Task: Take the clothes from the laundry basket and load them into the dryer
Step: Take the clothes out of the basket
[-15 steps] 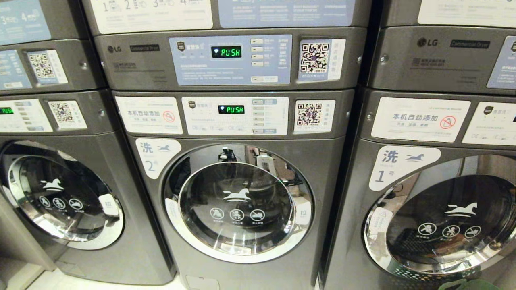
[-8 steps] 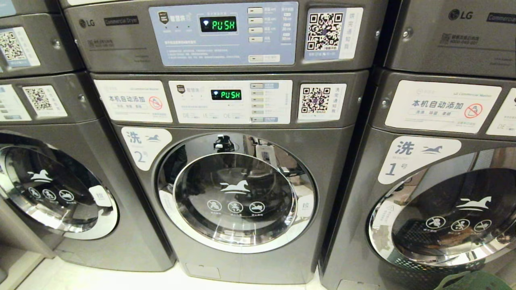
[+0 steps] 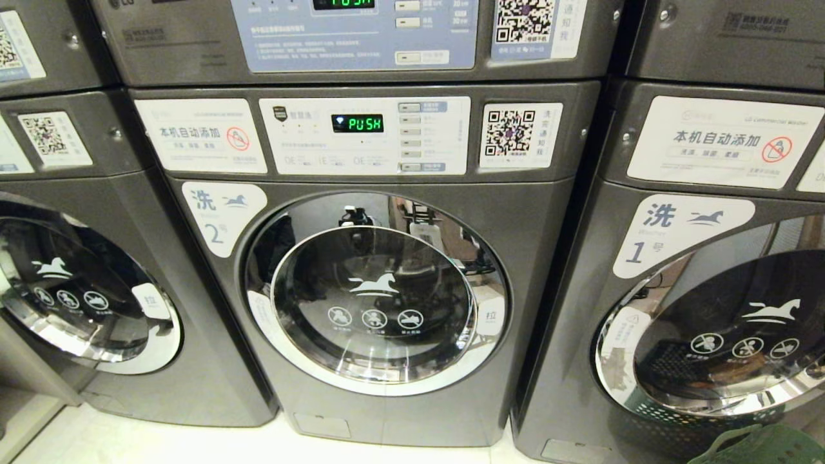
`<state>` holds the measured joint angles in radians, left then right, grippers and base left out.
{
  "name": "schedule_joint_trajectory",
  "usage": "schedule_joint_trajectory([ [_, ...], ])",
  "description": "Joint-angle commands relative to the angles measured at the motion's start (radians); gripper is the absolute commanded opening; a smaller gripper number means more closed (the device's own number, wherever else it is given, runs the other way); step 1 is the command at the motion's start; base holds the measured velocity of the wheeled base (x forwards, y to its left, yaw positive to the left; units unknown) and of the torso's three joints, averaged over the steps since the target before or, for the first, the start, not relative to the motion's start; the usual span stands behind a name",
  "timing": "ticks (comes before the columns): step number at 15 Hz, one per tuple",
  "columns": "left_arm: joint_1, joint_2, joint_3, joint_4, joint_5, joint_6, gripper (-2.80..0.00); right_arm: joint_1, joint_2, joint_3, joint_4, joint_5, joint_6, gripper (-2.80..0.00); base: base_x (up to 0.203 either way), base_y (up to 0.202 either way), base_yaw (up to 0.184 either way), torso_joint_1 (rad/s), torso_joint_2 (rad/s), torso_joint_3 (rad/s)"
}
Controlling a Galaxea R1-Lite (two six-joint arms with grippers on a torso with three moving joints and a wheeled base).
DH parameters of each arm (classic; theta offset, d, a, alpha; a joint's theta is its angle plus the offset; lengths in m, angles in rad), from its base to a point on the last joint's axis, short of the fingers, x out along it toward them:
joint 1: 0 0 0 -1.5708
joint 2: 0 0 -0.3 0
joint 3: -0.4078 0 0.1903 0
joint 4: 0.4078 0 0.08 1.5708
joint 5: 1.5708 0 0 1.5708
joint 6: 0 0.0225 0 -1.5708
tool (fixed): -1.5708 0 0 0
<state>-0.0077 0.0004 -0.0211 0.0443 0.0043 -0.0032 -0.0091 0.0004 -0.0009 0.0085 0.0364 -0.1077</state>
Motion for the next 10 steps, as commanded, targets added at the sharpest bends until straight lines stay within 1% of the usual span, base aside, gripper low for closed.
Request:
schedule_joint_trajectory([
  [1, 0.0, -0.002, 0.0, 0.0, 0.0, -0.001, -2.8, 0.0, -0.002, -0.001, -0.001, 0.0, -0.001, -2.8, 0.0, 0.0, 0.0, -0.053, 0.43, 0.368],
  [5, 0.0, -0.002, 0.0, 0.0, 0.0, 0.0, -2.8, 0.0, -0.002, -0.001, -0.001, -0.001, 0.0, -2.8, 0.0, 0.0, 0.0, -0.018, 0.42, 0.398],
  [6, 0.0, -0.002, 0.0, 0.0, 0.0, -0.001, -2.8, 0.0, -0.002, -0.001, -0.001, -0.003, 0.005, -2.8, 0.0, 0.0, 0.0, -0.002, 0.11, 0.115],
  [10, 0.0, -0.002, 0.0, 0.0, 0.0, 0.0, -2.8, 0.0, -0.002, -0.001, -0.001, -0.003, 0.008, -2.8, 0.0, 0.0, 0.0, 0.0, 0.0, 0.0],
])
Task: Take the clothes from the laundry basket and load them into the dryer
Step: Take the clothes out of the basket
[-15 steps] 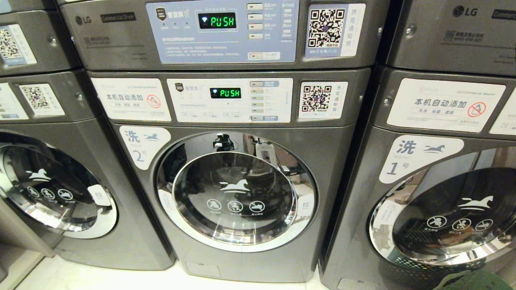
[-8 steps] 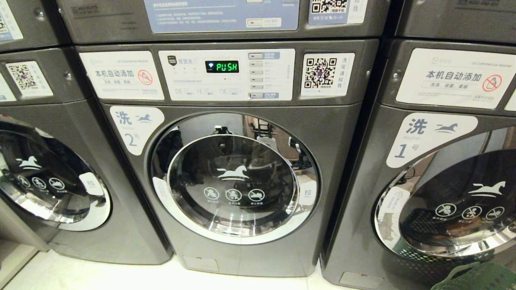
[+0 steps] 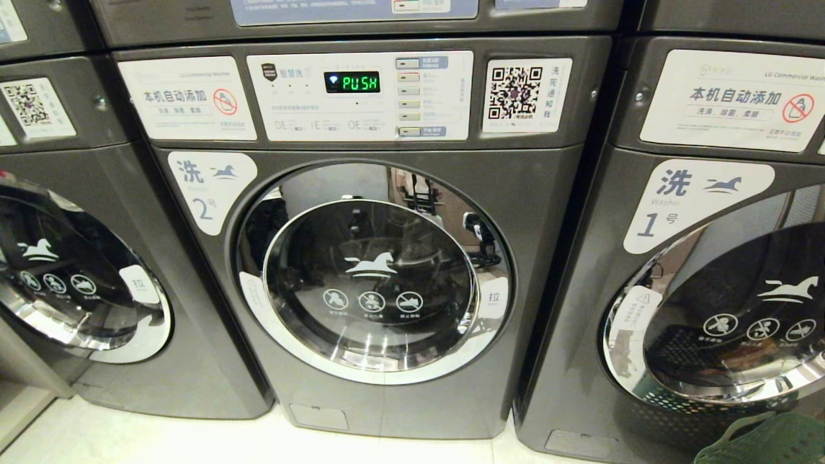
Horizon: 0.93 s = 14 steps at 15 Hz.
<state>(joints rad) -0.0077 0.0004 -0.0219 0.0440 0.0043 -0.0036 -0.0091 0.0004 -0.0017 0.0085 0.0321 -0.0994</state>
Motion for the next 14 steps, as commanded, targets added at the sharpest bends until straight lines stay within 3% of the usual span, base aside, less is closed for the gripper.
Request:
schedule_joint_trajectory([
  [1, 0.0, -0.002, 0.0, 0.0, 0.0, 0.0, -2.8, 0.0, -0.002, 0.0, -0.001, 0.0, -0.003, -2.8, 0.0, 0.0, 0.0, 0.0, 0.0, 0.0],
  [14, 0.0, -0.002, 0.0, 0.0, 0.0, -0.001, -2.8, 0.0, -0.002, 0.002, -0.001, -0.001, -0.002, -2.8, 0.0, -0.007, 0.001, 0.001, 0.03, 0.031],
])
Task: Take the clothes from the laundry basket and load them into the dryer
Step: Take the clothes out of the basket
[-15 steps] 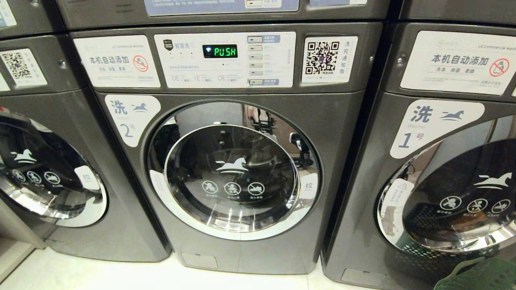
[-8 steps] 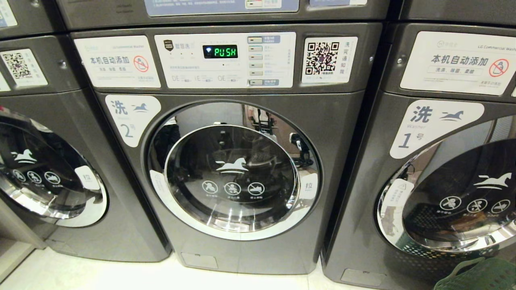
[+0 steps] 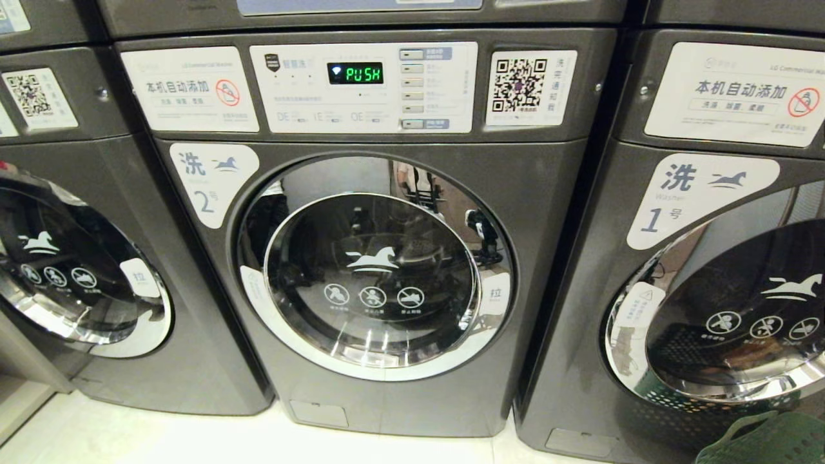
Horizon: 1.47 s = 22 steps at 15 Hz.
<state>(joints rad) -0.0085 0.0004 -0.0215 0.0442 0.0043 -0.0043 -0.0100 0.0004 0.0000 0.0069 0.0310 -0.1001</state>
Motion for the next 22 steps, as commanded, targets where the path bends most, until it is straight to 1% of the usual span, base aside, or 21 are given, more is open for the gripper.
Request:
schedule_joint_trajectory([
  [1, 0.001, -0.002, 0.0, 0.0, 0.0, 0.0, -2.8, 0.001, -0.002, 0.0, 0.001, 0.0, -0.003, -2.8, 0.002, -0.158, 0.0, 0.001, 0.01, 0.002],
  [7, 0.001, -0.002, 0.0, 0.0, 0.0, 0.0, -2.8, 0.001, -0.002, 0.0, 0.001, 0.0, -0.001, -2.8, 0.0, -0.194, 0.002, 0.002, 0.0, 0.004],
  [9, 0.001, -0.002, 0.001, 0.0, 0.0, 0.0, -2.8, 0.001, -0.002, 0.0, 0.001, 0.0, -0.003, -2.8, 0.0, -0.123, 0.0, 0.002, 0.0, 0.004],
  [14, 0.001, -0.002, 0.002, 0.0, 0.0, 0.0, -2.8, 0.001, -0.002, 0.0, 0.001, 0.001, 0.002, -2.8, 0.0, 0.0, 0.0, 0.0, 0.0, 0.0],
  [16, 0.001, -0.002, 0.002, 0.0, 0.0, 0.0, -2.8, 0.001, -0.002, -0.003, 0.005, 0.006, -0.015, -2.8, 0.0, 0.0, 0.0, 0.0, 0.0, 0.0],
  [18, 0.001, -0.002, 0.002, -0.004, 0.0, -0.001, -2.8, 0.001, -0.002, -0.006, 0.007, -0.016, -0.016, -2.8, 0.0, 0.0, 0.0, 0.0, 0.0, 0.0],
  [19, 0.001, -0.002, 0.002, -0.006, 0.0, 0.0, -2.8, 0.001, -0.001, -0.025, 0.009, -0.024, -0.022, -2.8, 0.0, 0.0, 0.0, 0.0, 0.0, 0.0],
  [20, 0.001, -0.002, 0.003, -0.007, 0.0, -0.002, -2.8, 0.001, 0.019, -0.082, 0.03, -0.039, -0.042, -2.8, 0.0, 0.0, 0.0, 0.0, 0.0, 0.0],
  [22, 0.001, -0.002, 0.002, -0.007, 0.0, 0.0, -2.8, 0.0, 0.156, -0.236, 0.087, -0.072, -0.051, -2.8, 0.0, 0.0, 0.0, 0.0, 0.0, 0.0],
])
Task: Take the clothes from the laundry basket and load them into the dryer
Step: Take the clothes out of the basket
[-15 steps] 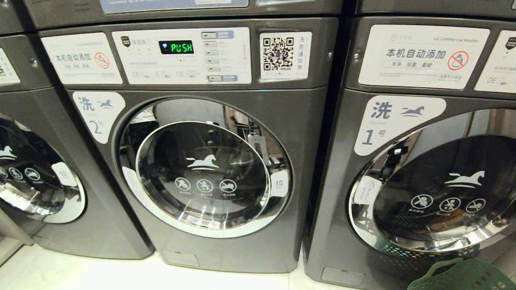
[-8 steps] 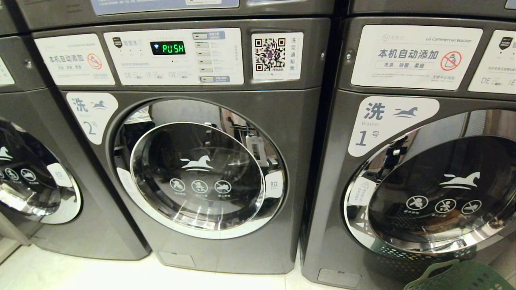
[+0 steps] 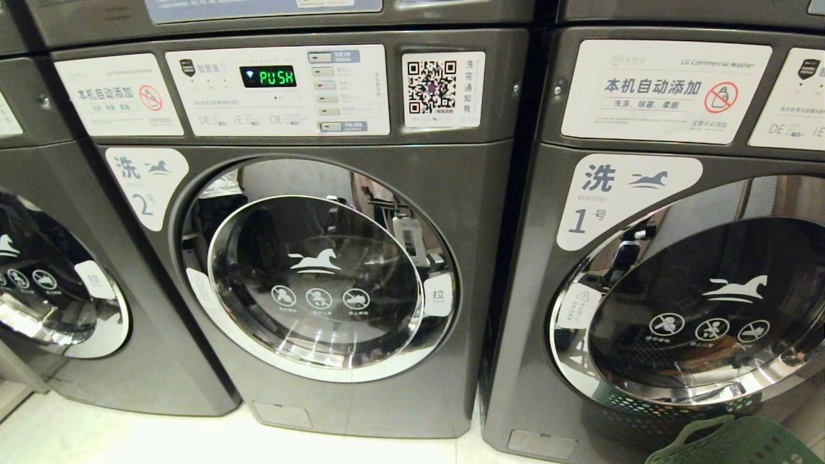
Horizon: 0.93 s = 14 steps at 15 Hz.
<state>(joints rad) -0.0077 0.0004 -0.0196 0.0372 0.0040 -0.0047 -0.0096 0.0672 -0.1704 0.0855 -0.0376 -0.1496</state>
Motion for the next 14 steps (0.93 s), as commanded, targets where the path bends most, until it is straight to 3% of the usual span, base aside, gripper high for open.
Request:
schedule_joint_trajectory([
  [1, 0.0, -0.002, 0.0, 0.001, 0.001, 0.0, -2.8, -0.004, 0.212, -0.147, 0.025, -0.02, 0.028, -2.8, 0.0, 0.0, 0.0, 0.0, 0.0, 0.0],
  [4, 0.0, -0.001, 0.0, 0.001, 0.001, 0.005, -2.8, -0.02, 0.583, -0.334, 0.059, -0.132, 0.201, -2.8, 0.0, 0.0, 0.0, 0.0, 0.0, 0.0],
  [6, 0.0, -0.002, 0.0, 0.001, 0.001, 0.001, -2.8, -0.029, 0.705, -0.419, 0.079, -0.233, 0.316, -2.8, 0.0, 0.0, 0.0, 0.0, 0.0, 0.0],
  [8, 0.0, -0.002, 0.0, 0.001, 0.001, 0.0, -2.8, -0.034, 0.725, -0.44, 0.088, -0.294, 0.321, -2.8, 0.0, 0.0, 0.0, 0.0, 0.0, 0.0],
  [14, 0.0, -0.002, 0.0, 0.001, 0.001, 0.003, -2.8, -0.044, 0.743, -0.406, 0.086, -0.375, 0.277, -2.8, 0.0, 0.0, 0.0, 0.001, 0.0, -0.049],
])
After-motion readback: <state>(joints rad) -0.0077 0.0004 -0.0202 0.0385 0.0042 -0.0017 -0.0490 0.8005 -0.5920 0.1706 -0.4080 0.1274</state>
